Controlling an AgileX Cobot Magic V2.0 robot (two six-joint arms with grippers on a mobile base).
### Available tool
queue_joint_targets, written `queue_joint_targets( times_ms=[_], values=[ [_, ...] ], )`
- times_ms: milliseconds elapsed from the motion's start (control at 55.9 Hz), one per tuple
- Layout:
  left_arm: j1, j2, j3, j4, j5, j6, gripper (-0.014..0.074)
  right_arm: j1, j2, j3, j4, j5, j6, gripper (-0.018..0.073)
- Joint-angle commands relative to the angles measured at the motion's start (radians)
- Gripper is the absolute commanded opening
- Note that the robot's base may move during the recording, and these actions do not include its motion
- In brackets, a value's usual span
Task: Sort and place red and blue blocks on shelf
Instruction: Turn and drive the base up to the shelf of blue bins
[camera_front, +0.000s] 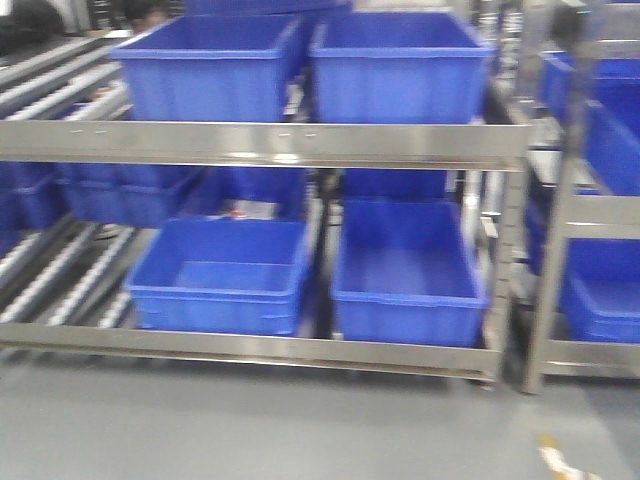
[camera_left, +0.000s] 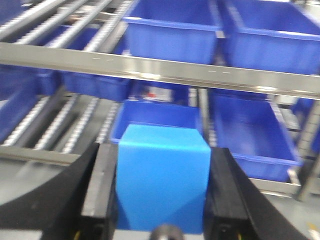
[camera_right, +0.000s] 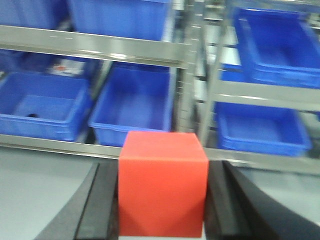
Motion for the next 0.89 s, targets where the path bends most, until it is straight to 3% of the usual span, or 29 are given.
queue_joint_targets(
  times_ms=[0,877],
  values=[
    [0.0,0.011,-0.028,-0.009,-0.087,-0.008,0.0234,-0.007,0.007,-0.027,-0.008,-0.089,0.0,0.0383],
    [0.0,0.011,-0.028,-0.009,-0.087,-0.008,0.0234,-0.007,0.007,-0.027,-0.008,-0.089,0.0,0.0383]
  ],
)
